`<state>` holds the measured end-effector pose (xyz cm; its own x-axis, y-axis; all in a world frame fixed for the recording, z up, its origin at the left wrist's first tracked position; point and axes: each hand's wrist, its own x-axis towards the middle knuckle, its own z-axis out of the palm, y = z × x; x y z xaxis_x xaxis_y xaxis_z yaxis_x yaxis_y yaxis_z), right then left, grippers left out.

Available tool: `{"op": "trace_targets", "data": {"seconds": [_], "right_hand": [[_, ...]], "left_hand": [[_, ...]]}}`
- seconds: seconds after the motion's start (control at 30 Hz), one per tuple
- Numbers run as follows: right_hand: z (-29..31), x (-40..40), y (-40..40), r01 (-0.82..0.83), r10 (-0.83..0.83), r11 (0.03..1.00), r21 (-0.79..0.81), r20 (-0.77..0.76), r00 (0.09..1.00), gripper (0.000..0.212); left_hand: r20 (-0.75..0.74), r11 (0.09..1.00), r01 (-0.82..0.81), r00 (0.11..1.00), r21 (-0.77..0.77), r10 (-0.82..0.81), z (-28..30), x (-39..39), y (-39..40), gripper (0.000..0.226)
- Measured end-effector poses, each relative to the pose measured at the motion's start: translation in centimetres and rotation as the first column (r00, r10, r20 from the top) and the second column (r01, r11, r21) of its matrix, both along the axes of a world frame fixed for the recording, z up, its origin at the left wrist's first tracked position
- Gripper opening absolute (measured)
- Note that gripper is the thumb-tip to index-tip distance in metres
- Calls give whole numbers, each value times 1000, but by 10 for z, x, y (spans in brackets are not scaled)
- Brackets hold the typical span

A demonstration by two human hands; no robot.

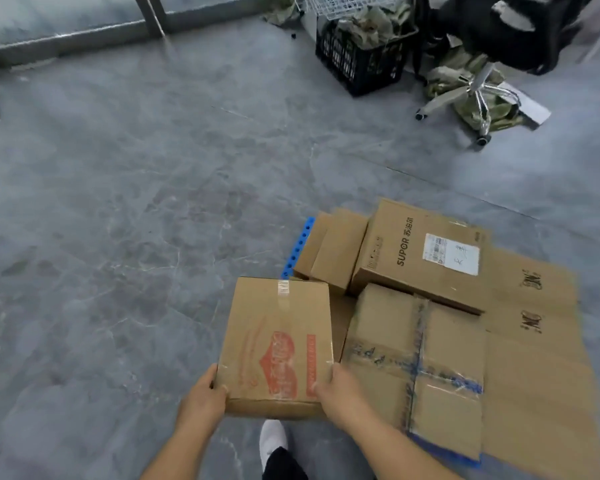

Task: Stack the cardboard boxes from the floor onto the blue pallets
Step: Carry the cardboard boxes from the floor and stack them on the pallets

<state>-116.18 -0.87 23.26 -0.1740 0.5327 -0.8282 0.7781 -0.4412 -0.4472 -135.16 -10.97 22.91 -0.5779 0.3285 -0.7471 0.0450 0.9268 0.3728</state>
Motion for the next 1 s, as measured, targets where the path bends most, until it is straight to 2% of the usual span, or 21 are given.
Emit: {"op": "trace_targets", "data": {"seconds": [0.13, 0.23, 0.43, 0.57, 0.77, 1.0], "right_hand": [[-50, -26, -7, 97, -87, 991, -95, 100, 991, 32], [-87, -35, -4, 174, -154, 977, -126, 154, 976, 33], [-156, -43, 10, 309, -281, 947, -91, 236, 930, 29], [-188, -47, 21, 362, -328, 930, -56, 310, 892, 48], [-224, -48, 27, 367, -314, 927, -70, 386, 867, 71], [-236, -50, 31, 298, -255, 952, -67, 367, 895, 76]], "left_hand": [[20, 996, 85, 996, -29, -84, -55, -24, 8, 45], [49, 990, 127, 991, -58, -124, -98, -32, 17, 50], [125, 984, 179, 977, -21, -175, -179, -35, 43, 55], [145, 983, 175, 973, 47, -180, -225, -32, 58, 55], [205, 987, 137, 967, 79, -150, -266, -23, 73, 58], [242, 993, 105, 964, 52, -115, -279, -13, 70, 62]]}}
